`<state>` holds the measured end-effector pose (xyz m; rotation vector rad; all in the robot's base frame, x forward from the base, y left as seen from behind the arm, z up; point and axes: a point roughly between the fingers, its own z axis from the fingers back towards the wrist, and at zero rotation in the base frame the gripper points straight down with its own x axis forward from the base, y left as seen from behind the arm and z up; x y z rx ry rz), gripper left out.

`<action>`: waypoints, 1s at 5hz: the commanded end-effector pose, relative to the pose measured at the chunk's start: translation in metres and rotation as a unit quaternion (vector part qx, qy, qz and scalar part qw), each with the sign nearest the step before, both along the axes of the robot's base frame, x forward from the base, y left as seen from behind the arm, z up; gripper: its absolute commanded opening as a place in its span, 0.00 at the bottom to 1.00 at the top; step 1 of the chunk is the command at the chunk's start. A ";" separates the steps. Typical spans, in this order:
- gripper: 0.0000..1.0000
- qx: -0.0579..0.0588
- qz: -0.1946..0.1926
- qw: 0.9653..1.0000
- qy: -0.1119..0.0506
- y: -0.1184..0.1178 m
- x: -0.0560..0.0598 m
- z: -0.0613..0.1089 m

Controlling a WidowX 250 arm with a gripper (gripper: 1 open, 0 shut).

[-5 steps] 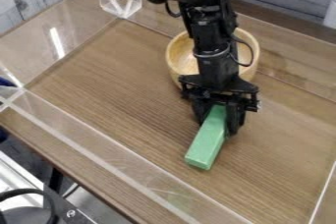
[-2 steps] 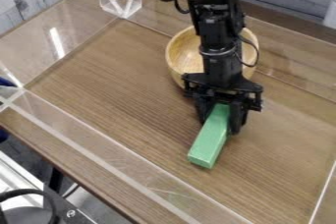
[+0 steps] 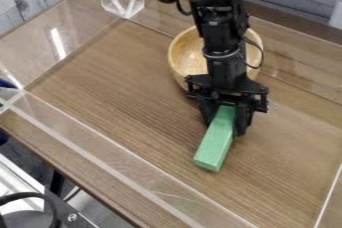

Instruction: Remove the green block from inside the brown bowl and put it on the table

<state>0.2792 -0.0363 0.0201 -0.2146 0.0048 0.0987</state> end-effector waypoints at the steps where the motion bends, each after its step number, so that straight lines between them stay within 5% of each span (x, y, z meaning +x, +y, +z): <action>1: 0.00 0.011 0.001 1.000 -0.017 0.002 -0.004 0.000; 4: 0.00 0.026 0.007 0.999 -0.045 -0.001 0.001 0.012; 5: 1.00 0.030 0.010 0.999 -0.042 0.002 0.001 0.015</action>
